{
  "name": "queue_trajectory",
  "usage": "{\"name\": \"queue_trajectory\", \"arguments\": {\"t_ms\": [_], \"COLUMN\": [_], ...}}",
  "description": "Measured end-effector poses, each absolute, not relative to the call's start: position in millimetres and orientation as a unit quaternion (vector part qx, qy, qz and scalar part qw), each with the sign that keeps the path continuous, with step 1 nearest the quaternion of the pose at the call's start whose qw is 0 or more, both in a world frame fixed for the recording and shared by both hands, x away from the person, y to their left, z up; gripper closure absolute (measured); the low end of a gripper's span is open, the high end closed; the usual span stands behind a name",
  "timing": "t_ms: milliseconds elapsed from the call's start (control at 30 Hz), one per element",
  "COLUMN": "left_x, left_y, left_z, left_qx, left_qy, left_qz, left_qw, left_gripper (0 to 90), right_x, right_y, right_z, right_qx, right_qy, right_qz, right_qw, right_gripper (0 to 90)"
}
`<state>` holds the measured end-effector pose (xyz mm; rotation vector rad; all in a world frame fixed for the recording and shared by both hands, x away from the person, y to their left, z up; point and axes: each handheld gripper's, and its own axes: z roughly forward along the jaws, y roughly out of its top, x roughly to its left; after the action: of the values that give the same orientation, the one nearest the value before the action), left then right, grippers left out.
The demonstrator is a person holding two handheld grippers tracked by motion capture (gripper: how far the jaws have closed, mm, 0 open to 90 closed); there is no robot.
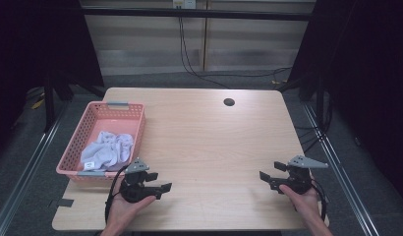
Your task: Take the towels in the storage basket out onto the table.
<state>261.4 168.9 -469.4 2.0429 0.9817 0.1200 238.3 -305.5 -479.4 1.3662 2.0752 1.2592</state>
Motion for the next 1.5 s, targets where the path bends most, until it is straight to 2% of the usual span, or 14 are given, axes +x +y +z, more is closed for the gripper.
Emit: {"name": "queue_trajectory", "arguments": {"t_ms": [100, 433, 667, 900, 1333, 1500], "left_x": [262, 255, 252, 258, 285, 307], "left_y": [169, 170, 180, 198, 275, 295], "left_z": [-469, -462, -437, -424, -386, -386], "left_qx": [0.816, 0.816, 0.803, 0.808, 0.771, 0.777], "left_qy": [0.398, 0.389, 0.390, 0.389, 0.458, 0.481], "left_qz": [0.053, 0.064, 0.071, 0.082, 0.114, 0.120], "left_qw": [0.416, 0.422, 0.446, 0.435, 0.427, 0.388], "left_gripper": [26.8, 25.5, 25.1, 19.9, 16.9, 16.9], "right_x": [240, 236, 231, 233, 232, 233], "right_y": [-303, -300, -294, -291, -289, -288], "right_z": [-482, -479, -477, -480, -480, -481], "right_qx": [0.474, 0.463, 0.450, 0.448, 0.443, 0.444], "right_qy": [0.748, 0.754, 0.765, 0.773, 0.777, 0.778], "right_qz": [0.431, 0.435, 0.434, 0.425, 0.425, 0.422], "right_qw": [0.173, 0.167, 0.155, 0.144, 0.140, 0.137], "right_gripper": [21.3, 17.8, 16.3, 16.4, 16.4, 16.4]}}
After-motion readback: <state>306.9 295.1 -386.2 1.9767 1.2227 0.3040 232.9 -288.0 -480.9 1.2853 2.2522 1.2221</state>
